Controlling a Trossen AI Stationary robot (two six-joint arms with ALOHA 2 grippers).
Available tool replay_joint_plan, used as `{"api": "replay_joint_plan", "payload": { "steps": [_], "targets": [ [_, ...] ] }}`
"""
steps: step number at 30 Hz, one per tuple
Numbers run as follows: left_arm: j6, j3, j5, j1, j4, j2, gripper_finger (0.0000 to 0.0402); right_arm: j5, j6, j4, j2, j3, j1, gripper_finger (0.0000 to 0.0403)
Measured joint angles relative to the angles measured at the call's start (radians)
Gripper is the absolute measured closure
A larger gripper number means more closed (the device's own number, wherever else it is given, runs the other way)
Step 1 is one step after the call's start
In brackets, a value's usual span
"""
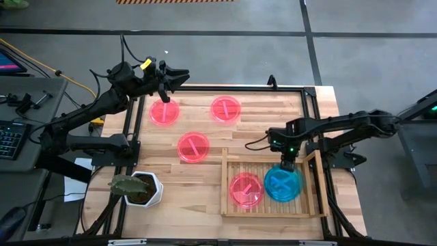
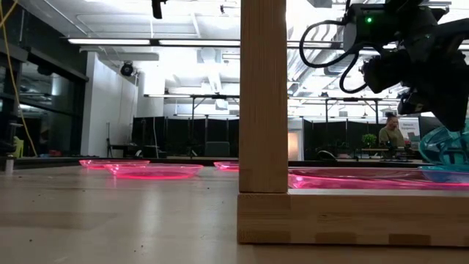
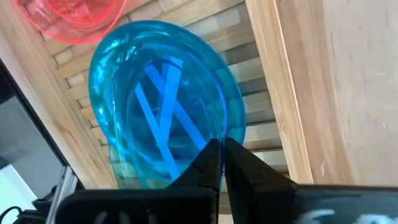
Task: Place and stack plates onto a shelf
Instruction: Stack the blue plate on top of the blue plates on the shelf
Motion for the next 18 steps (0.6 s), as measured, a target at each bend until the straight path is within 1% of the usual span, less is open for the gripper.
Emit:
{"api": "replay_joint_plan", "payload": {
  "steps": [8, 12, 18],
  "targets": [
    [0.000, 0.000, 0.000, 0.000, -0.002, 0.000, 0.0280, -0.009, 0.002, -0.005, 0.000, 0.000, 0.000, 0.0403],
    [0.000, 0.000, 0.000, 0.000, -0.002, 0.000, 0.0280, -0.009, 0.063, -0.004, 0.000, 0.000, 0.002, 0.0403],
    [0.001, 0.000, 0.000, 0.000, -0.002, 0.000, 0.0280, -0.009, 0.084, -0.002, 0.000, 0.000, 0.002, 0.0402]
  ]
}}
